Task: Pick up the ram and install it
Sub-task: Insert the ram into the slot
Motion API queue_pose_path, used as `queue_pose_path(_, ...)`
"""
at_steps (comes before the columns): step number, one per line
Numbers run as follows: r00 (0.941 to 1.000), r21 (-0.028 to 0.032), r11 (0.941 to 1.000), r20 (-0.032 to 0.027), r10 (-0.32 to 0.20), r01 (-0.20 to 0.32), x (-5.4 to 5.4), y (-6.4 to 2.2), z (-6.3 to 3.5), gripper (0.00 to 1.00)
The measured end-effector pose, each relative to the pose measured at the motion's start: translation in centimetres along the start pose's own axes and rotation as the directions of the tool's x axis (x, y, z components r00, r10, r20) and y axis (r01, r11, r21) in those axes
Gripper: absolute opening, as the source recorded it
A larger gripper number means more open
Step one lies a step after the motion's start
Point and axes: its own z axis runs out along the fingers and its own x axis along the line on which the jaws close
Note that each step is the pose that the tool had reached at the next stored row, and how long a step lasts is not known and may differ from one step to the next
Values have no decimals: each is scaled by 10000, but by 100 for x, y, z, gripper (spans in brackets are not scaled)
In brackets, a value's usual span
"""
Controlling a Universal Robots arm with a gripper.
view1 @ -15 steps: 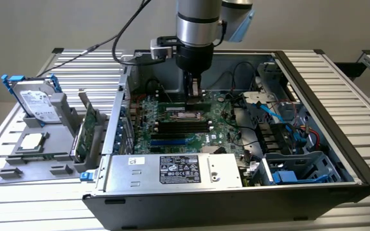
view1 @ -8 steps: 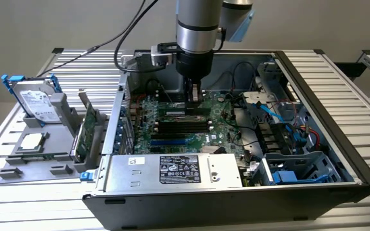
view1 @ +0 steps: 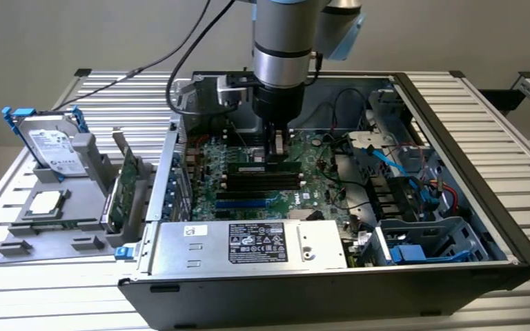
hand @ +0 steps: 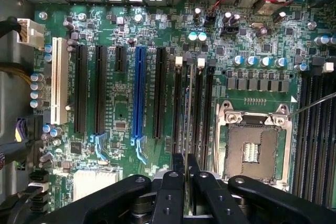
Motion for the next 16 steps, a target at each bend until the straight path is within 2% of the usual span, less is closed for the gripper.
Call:
queue_pose_path(5, 10000, -2, 10000, -1, -8, 8, 29, -3, 77, 14)
queue_pose_path(16, 10000, -46, 10000, -2, -29, 29, 37, -10, 110, 14)
